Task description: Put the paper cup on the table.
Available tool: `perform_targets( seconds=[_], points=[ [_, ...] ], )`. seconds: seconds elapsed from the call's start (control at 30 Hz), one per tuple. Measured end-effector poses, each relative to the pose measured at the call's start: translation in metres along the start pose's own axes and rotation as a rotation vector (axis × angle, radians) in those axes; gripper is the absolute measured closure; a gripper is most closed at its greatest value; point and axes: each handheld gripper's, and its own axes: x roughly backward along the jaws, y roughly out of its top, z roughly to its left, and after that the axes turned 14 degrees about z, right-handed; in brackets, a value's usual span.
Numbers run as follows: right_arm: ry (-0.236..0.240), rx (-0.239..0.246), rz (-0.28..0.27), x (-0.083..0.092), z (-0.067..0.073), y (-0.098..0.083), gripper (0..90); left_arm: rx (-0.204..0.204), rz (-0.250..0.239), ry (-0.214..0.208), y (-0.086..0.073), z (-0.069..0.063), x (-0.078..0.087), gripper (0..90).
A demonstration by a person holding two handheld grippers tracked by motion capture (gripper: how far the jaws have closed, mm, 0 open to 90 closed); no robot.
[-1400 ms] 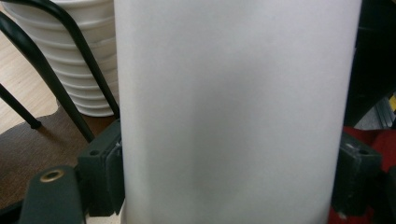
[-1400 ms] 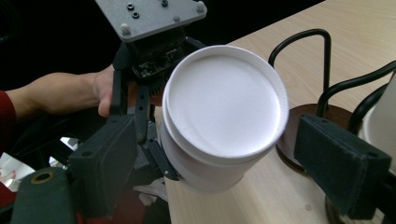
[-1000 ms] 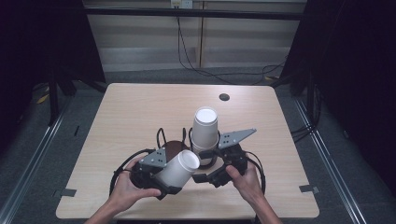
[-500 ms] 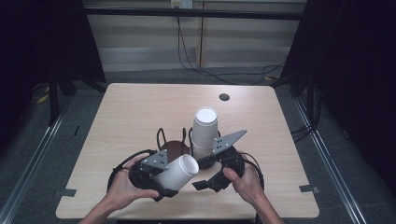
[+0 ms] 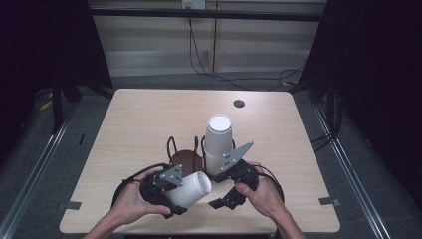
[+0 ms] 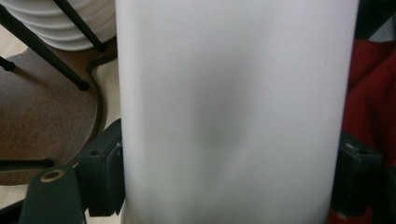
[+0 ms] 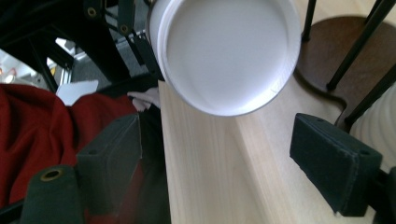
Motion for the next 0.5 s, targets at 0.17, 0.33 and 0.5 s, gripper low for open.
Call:
perform_targets(
  seconds=[0.17, 0.33, 0.5],
  points=[
    [0.003, -0.015, 0.089, -0.008, 0.000, 0.002, 18.6, -0.004, 0.028, 0.022, 0.001, -0.002, -0.003, 17.6],
    [0.035, -0.036, 0.151, -0.014, -0.001, 0.003, 16.2, -0.012, 0.059, 0.024, 0.003, -0.004, -0.006, 17.6],
    [0.055, -0.043, 0.197, -0.020, -0.003, 0.005, 15.5, -0.052, 0.109, 0.018, 0.008, -0.011, -0.013, 17.6]
  ],
)
